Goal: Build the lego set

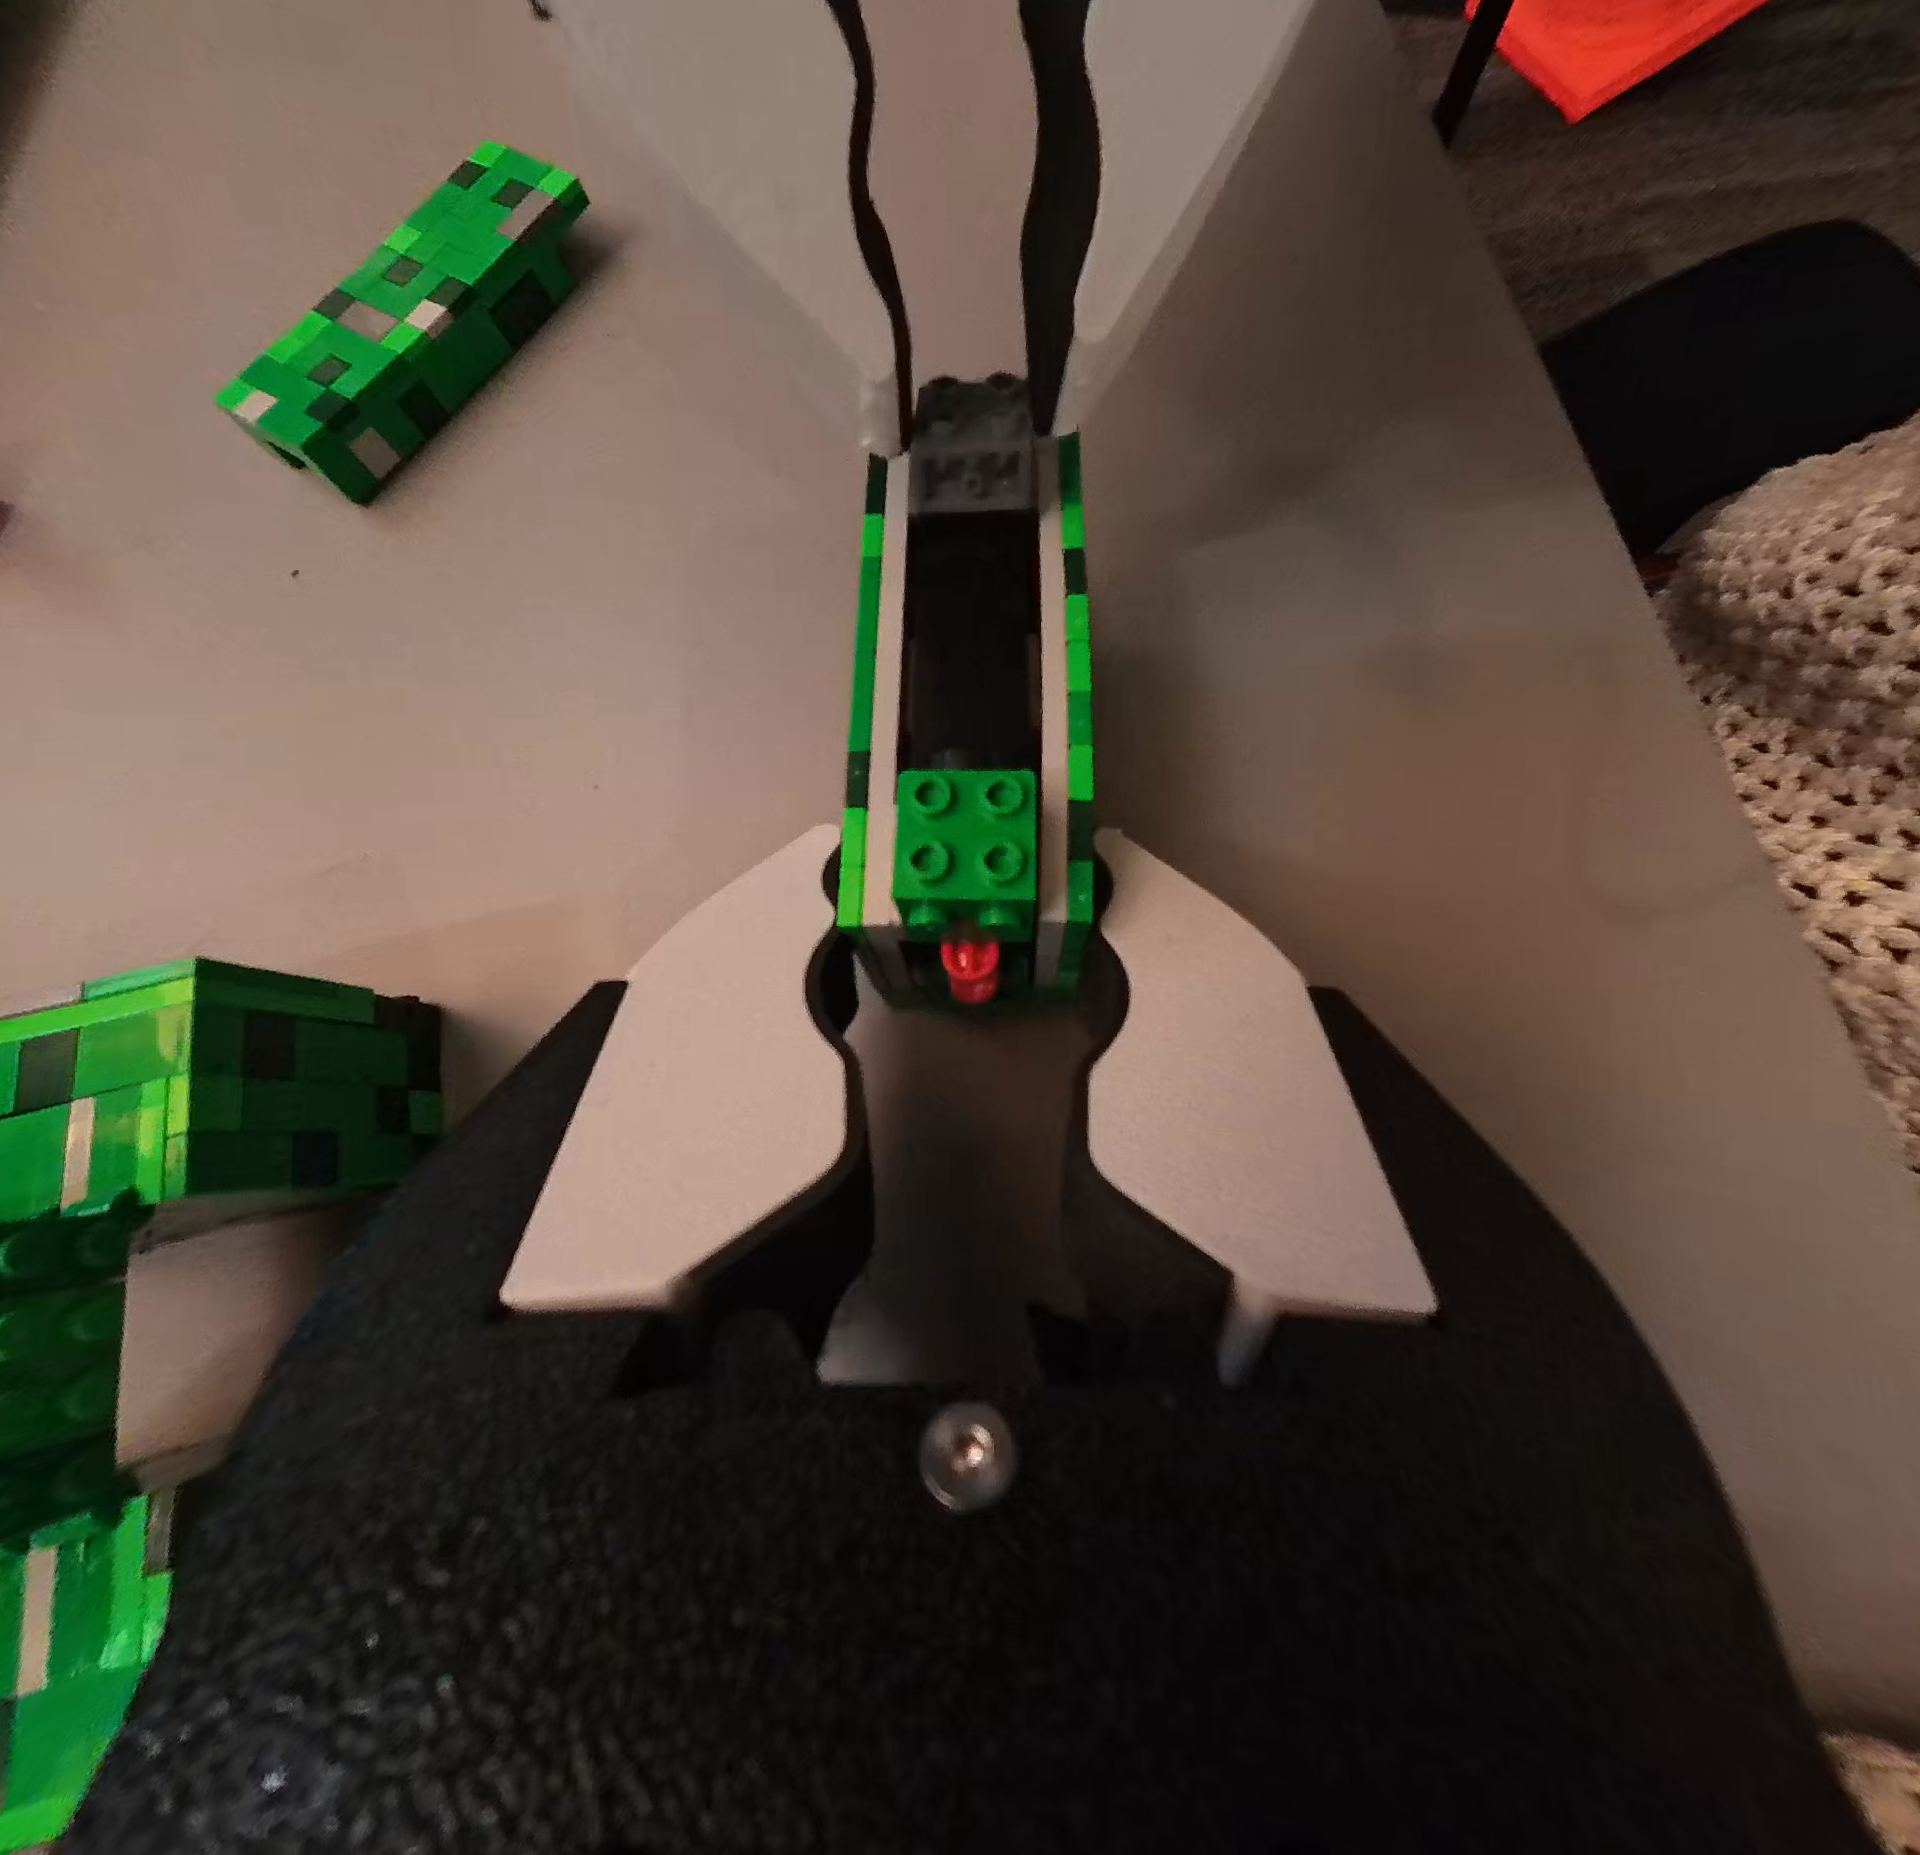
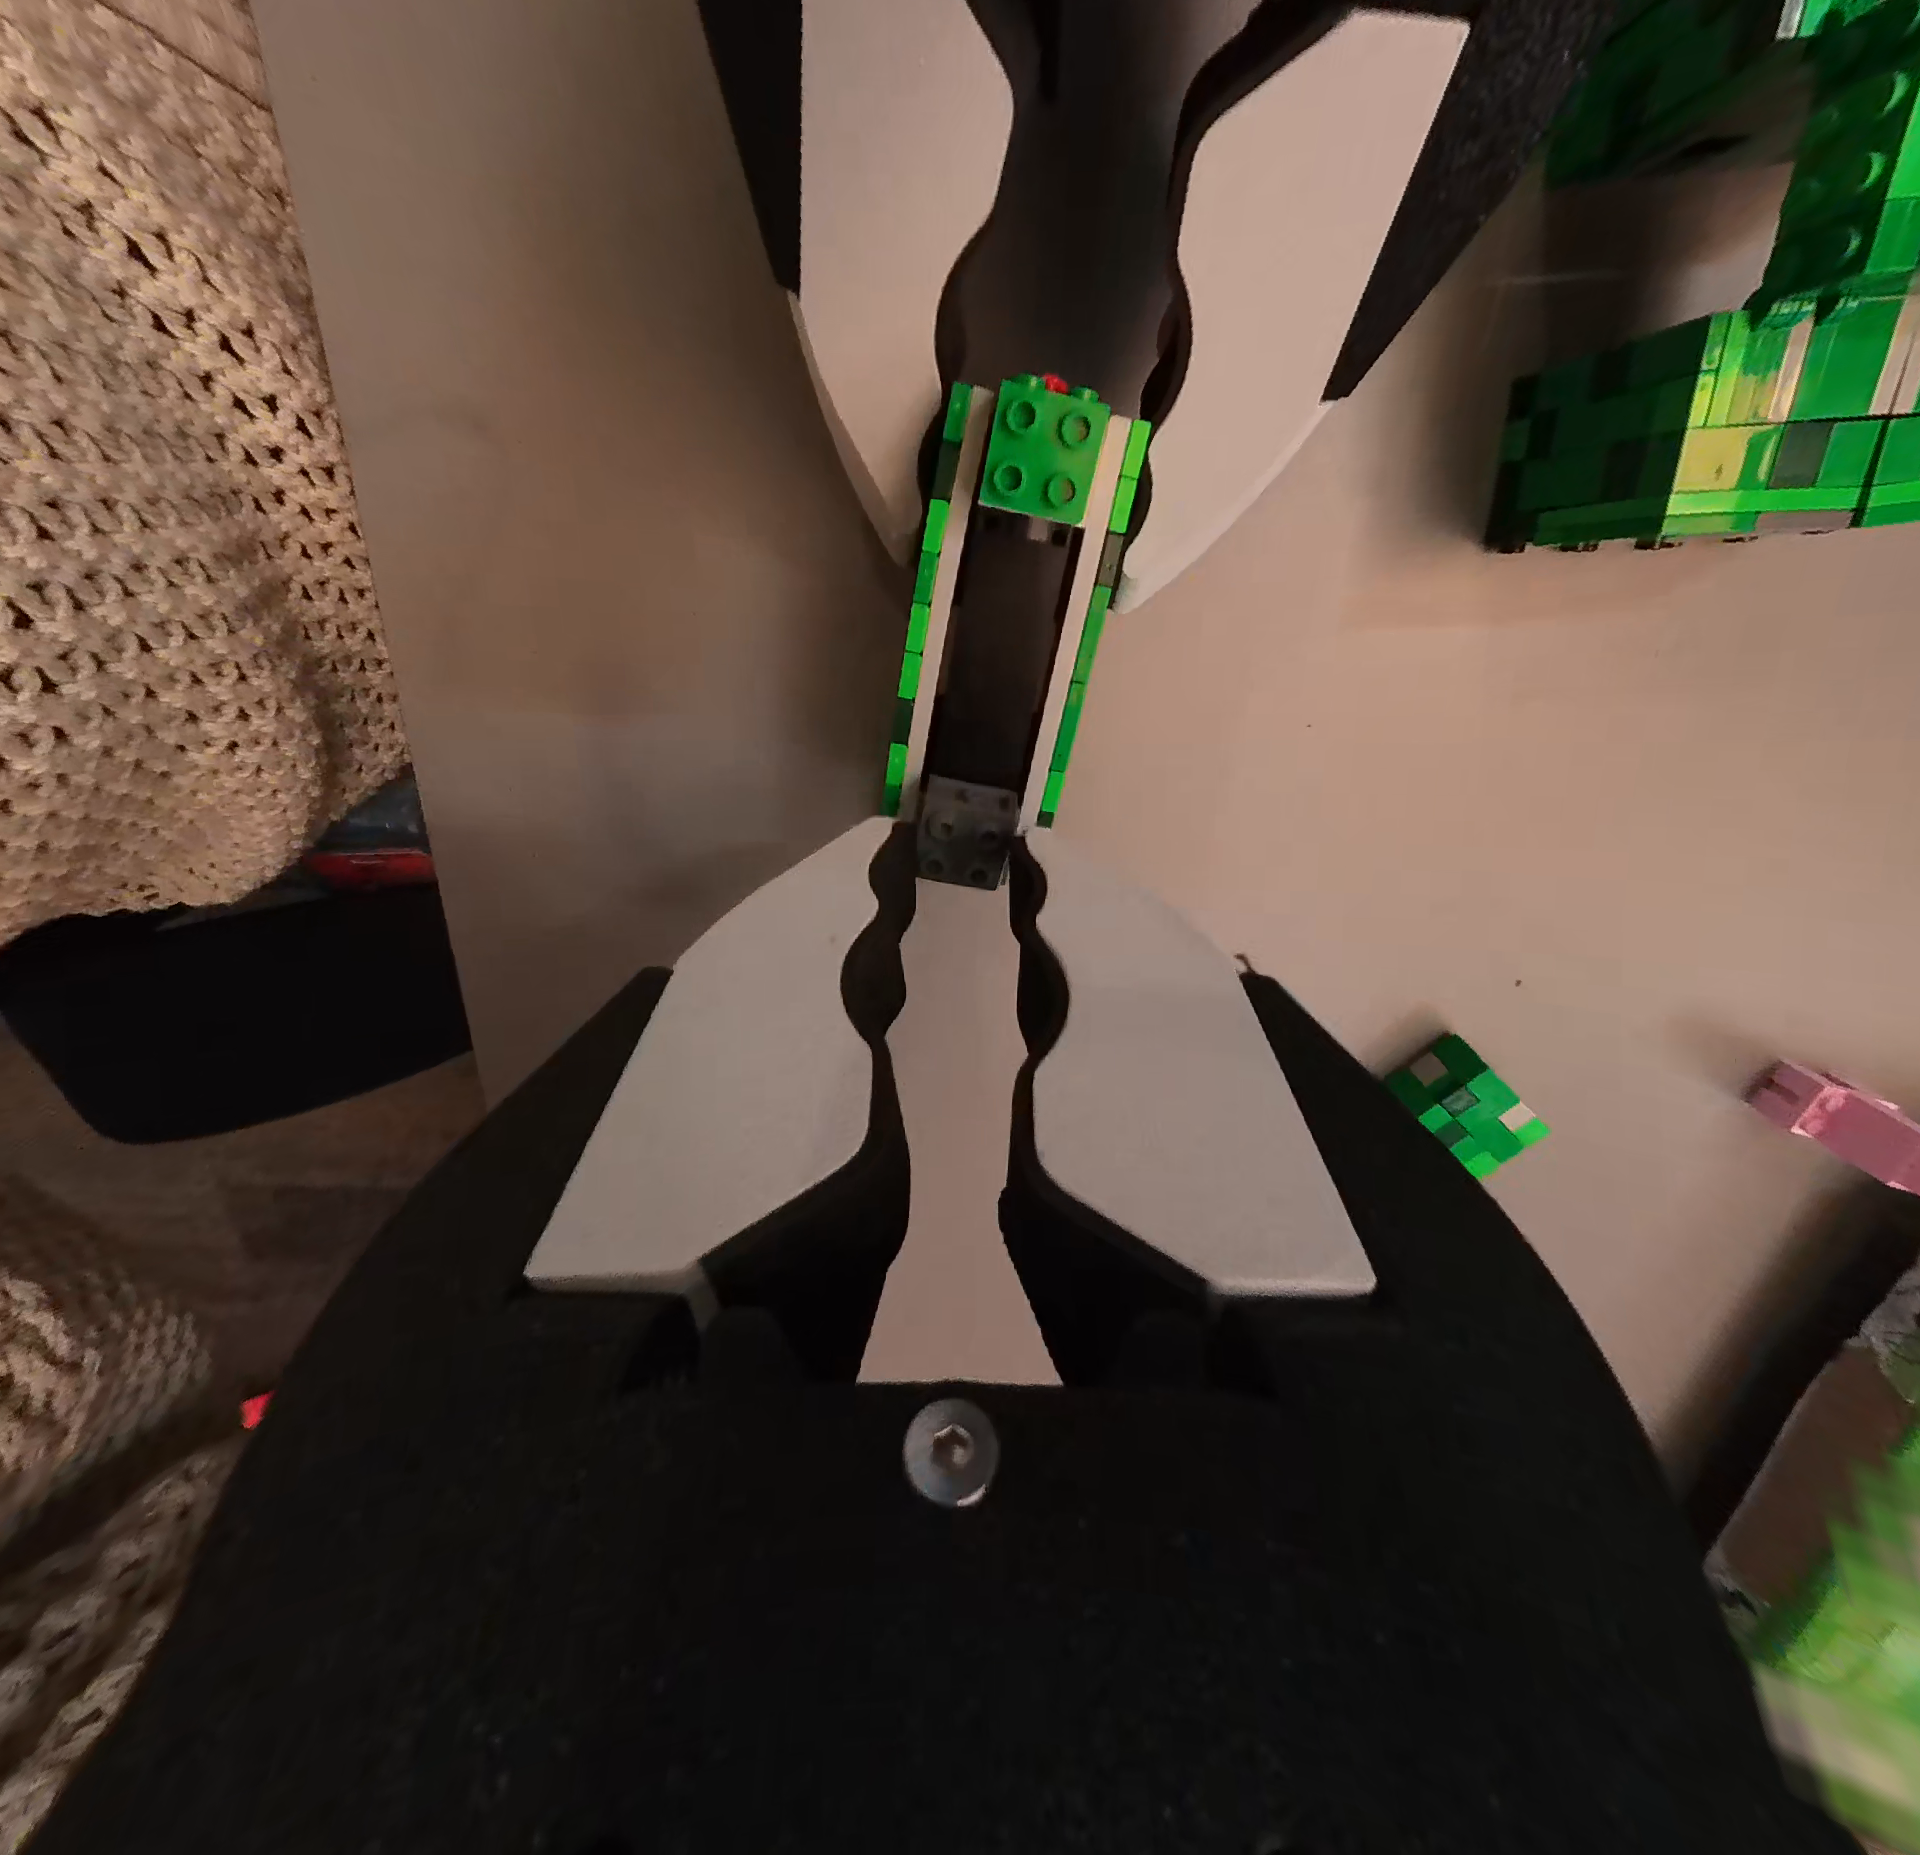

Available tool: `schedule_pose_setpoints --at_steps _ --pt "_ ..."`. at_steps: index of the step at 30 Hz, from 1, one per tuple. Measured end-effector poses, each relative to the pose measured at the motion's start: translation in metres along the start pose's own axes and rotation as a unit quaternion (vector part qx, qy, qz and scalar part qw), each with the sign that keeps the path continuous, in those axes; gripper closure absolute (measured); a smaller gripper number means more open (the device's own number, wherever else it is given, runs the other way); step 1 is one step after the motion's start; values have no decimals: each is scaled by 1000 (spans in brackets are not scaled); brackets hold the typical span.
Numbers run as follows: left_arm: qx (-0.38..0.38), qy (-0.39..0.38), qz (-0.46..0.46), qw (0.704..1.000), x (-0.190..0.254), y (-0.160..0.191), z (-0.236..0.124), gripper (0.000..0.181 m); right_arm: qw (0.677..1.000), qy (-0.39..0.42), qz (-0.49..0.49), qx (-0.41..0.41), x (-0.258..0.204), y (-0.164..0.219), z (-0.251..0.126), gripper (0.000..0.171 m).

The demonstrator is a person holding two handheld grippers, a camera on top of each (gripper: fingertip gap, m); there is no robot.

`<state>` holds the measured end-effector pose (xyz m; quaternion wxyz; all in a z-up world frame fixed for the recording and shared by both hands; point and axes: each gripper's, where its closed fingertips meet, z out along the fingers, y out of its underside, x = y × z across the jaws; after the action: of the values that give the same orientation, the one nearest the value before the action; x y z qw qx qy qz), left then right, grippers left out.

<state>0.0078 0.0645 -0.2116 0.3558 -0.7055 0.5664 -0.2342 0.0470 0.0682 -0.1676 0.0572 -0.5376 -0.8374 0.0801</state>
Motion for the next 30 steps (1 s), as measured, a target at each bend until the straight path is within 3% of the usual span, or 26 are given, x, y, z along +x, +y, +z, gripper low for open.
schedule_pose_setpoints --at_steps 15,19,24,30 --pt "-6 5 4 1000 1 3 2 142 1000 10 -7 -26 -2 3 -3 144" --pt "-4 20 13 1000 2 6 2 142 998 0 -49 34 -7 2 -23 138" --pt "10 54 37 998 6 8 -1 142 969 -17 -199 143 -20 -12 -27 138" --pt "15 87 68 994 13 8 -2 142 955 -79 -236 163 -16 -13 -9 133"
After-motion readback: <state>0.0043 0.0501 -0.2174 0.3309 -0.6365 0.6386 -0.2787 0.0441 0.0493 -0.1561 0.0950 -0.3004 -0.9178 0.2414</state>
